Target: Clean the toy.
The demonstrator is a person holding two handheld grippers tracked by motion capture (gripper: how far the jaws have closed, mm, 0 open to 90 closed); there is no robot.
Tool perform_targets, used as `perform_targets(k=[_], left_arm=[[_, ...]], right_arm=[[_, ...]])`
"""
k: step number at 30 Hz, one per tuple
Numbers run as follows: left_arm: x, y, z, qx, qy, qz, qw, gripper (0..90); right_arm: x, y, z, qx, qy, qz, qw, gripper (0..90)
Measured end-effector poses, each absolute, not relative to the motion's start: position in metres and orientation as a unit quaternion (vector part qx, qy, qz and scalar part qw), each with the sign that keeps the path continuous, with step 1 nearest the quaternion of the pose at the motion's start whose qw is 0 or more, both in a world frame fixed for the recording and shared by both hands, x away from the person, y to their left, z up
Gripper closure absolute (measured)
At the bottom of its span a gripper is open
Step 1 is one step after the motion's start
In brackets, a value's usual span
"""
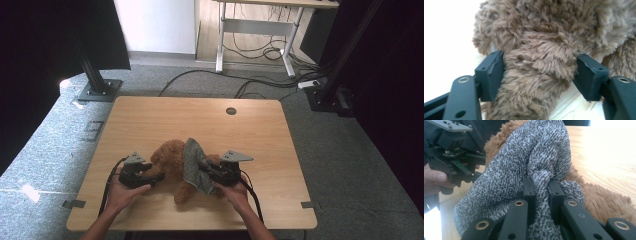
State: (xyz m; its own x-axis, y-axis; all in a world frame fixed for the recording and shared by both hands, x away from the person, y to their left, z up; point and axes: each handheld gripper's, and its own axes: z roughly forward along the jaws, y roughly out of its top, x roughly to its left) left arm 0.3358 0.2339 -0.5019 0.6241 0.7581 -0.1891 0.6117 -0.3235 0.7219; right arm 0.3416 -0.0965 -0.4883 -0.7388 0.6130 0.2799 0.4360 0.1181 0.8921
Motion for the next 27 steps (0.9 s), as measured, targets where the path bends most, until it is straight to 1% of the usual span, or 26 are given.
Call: perform_targets(k=[5,6,8,10,14,15,16,17,19,23,27], left_arm=[[0.333,0.227,-0.506,0.819,0.412,0.091,0.388,47.7],[0.333,0.226,-0.506,0.821,0.412,0.091,0.385,52.9],[0.332,0.223,-0.509,0.824,0.41,0.096,0.379,59.7],[0.332,0.221,-0.511,0.827,0.407,0.097,0.374,63.9],[0.33,0.217,-0.513,0.829,0.406,0.101,0.37,67.1],[0.33,0.217,-0.513,0.829,0.406,0.101,0.37,67.5],[0.33,0.217,-0.514,0.829,0.407,0.102,0.37,67.5],[0.33,0.217,-0.514,0.827,0.409,0.098,0.373,68.3],[0.33,0.218,-0.516,0.824,0.411,0.098,0.377,68.6],[0.329,0.219,-0.517,0.822,0.414,0.1,0.377,69.2],[0.328,0.218,-0.518,0.821,0.416,0.101,0.377,70.1]], right_arm=[[0.347,-0.097,-0.483,0.359,0.743,0.559,0.078,80.4],[0.348,-0.095,-0.48,0.359,0.745,0.557,0.08,80.3],[0.349,-0.089,-0.472,0.354,0.747,0.556,0.086,80.2],[0.351,-0.081,-0.462,0.346,0.747,0.56,0.091,80.1],[0.357,-0.058,-0.443,0.327,0.749,0.568,0.098,80.1],[0.357,-0.058,-0.443,0.327,0.749,0.568,0.098,80.1],[0.359,-0.052,-0.44,0.323,0.75,0.569,0.098,80.1],[0.365,-0.035,-0.433,0.315,0.751,0.572,0.098,80.0],[0.367,-0.025,-0.431,0.311,0.755,0.569,0.096,79.9],[0.376,-0.008,-0.441,0.319,0.776,0.534,0.105,79.6],[0.377,-0.016,-0.451,0.338,0.781,0.514,0.112,79.7]])
